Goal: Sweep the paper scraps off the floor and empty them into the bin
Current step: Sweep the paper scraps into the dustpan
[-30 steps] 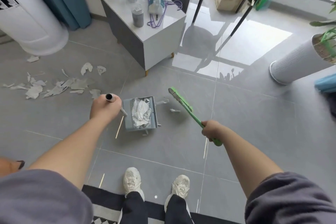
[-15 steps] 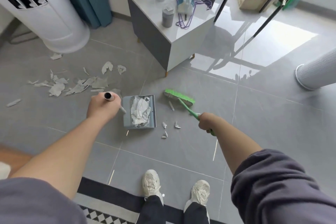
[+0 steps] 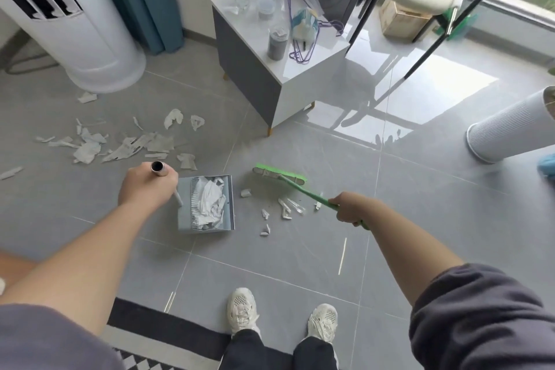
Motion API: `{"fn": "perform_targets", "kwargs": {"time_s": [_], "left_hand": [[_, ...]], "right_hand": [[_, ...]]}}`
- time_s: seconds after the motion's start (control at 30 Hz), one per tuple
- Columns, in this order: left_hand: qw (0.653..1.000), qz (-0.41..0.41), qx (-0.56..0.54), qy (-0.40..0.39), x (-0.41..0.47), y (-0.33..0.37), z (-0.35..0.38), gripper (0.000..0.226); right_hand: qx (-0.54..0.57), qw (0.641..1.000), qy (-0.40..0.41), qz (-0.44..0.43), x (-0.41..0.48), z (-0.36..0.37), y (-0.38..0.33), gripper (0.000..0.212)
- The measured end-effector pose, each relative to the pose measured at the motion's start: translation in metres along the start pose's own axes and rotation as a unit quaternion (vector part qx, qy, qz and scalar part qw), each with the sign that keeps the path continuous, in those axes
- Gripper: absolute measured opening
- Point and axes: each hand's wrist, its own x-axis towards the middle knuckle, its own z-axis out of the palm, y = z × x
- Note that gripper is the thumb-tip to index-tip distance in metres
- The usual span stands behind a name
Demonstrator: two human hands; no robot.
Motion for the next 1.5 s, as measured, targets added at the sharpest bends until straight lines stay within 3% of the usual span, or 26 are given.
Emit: {"fn": "perform_targets", "kwargs": {"time_s": [0.13, 0.27, 0.6, 0.83, 1.07, 1.5], "left_hand": [[1.0, -0.027, -0.003, 0.005, 0.004, -0.016, -0.002, 0.033], [0.999, -0.039, -0.003, 0.014, 0.008, -0.024, -0.002, 0.033], [1.0, -0.001, 0.005, -0.023, -0.003, 0.0, 0.011, 0.031], [0.996, 0.053, 0.035, -0.055, -0.015, 0.019, 0.033, 0.029], [0.997, 0.053, 0.025, -0.056, -0.024, 0.03, 0.041, 0.027], [0.988, 0.127, 0.043, -0.076, -0.03, 0.042, 0.039, 0.021]], "right_hand": [[-0.067, 0.996, 0.026, -0.051, 0.018, 0.003, -0.041, 0.053], [-0.149, 0.987, 0.03, -0.041, 0.028, 0.011, -0.064, 0.043], [-0.245, 0.969, 0.019, 0.019, -0.003, -0.017, 0.014, 0.045], [-0.095, 0.994, 0.004, 0.059, -0.017, 0.014, 0.071, 0.057], [0.086, 0.98, -0.002, 0.177, -0.013, 0.057, 0.099, 0.043], [0.17, 0.96, -0.028, 0.22, -0.006, 0.068, 0.119, 0.039]]}}
